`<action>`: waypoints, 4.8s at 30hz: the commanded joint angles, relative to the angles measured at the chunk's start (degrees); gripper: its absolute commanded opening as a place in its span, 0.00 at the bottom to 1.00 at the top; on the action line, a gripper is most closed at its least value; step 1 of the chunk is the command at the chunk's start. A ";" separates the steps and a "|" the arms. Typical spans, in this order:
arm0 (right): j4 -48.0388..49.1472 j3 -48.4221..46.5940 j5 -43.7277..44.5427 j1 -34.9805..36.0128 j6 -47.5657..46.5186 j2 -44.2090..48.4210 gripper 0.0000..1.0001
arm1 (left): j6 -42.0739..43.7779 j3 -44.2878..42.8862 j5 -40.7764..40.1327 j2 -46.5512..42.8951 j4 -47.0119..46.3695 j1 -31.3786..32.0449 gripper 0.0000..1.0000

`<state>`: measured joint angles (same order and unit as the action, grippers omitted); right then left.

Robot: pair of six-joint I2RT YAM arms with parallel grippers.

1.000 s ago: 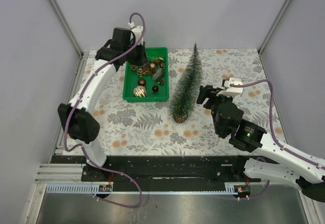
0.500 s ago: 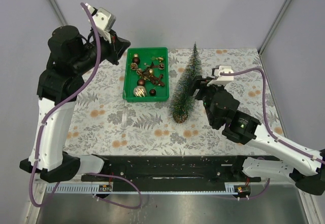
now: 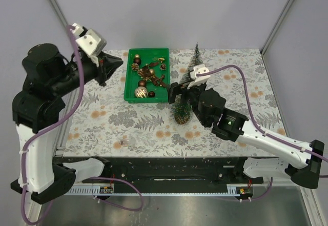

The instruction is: Decorate the small christmas tree

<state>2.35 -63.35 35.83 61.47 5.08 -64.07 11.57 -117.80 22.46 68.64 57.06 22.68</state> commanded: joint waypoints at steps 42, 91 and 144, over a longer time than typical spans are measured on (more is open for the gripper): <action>-3.93 6.22 4.94 2.42 0.10 10.90 0.94 | 19.02 54.26 -2.51 19.68 -29.28 3.60 0.99; -3.49 5.88 3.37 2.42 1.07 11.08 0.82 | 12.16 43.80 -16.03 20.94 -28.77 6.24 0.00; 9.25 -6.96 -17.73 0.14 -9.65 -11.95 0.98 | 12.42 29.29 -27.73 -20.04 -7.66 5.89 0.00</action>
<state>7.03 -71.00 19.97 62.08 -7.70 -74.54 25.08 -86.50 -3.86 49.08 50.57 28.73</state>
